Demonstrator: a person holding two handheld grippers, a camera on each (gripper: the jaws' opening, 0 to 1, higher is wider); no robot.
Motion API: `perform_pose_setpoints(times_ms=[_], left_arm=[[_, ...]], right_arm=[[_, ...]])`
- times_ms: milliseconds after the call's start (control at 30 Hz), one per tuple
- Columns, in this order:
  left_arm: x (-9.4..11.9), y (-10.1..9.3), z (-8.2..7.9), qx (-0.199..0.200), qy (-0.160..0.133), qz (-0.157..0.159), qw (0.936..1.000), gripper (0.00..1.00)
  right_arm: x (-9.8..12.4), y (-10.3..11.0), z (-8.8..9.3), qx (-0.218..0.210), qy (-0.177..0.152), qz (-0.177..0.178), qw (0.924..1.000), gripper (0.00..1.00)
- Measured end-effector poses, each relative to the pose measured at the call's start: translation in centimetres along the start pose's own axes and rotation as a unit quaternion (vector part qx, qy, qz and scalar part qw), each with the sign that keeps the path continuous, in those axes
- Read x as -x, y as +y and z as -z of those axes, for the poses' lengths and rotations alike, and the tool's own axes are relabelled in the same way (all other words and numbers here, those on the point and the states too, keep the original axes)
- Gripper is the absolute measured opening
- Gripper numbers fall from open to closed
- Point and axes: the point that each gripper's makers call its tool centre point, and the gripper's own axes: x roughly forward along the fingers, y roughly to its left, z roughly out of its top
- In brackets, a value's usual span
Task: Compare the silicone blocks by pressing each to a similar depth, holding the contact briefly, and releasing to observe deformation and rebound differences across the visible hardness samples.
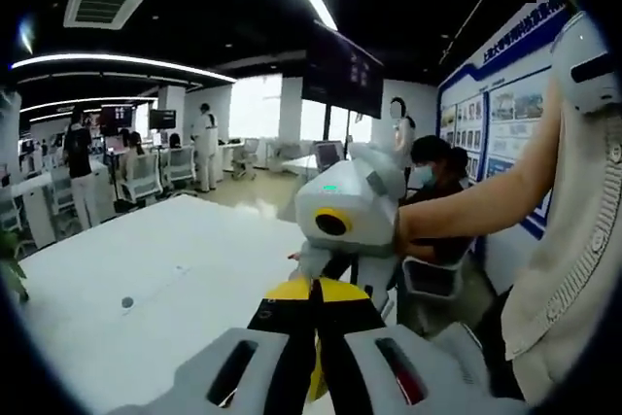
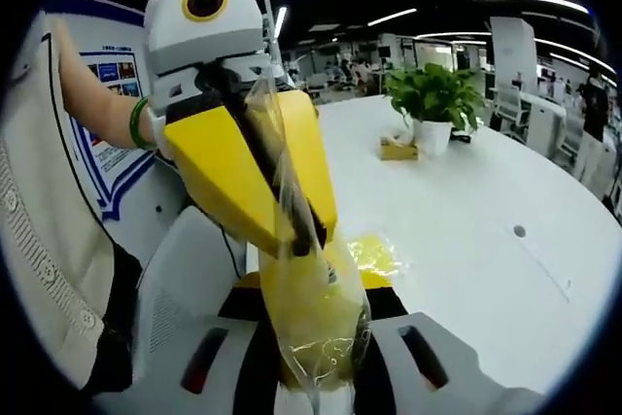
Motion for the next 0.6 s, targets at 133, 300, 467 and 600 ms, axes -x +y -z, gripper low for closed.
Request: perform_pose_setpoints(times_ms=[133,300,467,600], left_arm=[[0.05,-0.04,-0.28,0.007,-0.009,-0.001,0.9999,0.0],[0.11,-0.02,-0.45,0.01,-0.017,0.0,0.9998,0.0],[0.27,0.0,-0.38,0.014,-0.02,0.0,0.9997,0.0],[0.49,0.02,-0.42,0.013,-0.024,-0.002,0.9996,0.0]], right_arm=[[0.19,-0.16,-0.16,0.013,0.003,0.008,0.9999,0.18],[0.29,-0.39,-0.21,0.023,0.009,0.013,0.9996,0.2],[0.16,-0.41,-0.14,0.03,0.013,0.015,0.9994,0.21],[0.04,-0.42,-0.28,0.041,0.017,0.016,0.9989,0.22]])
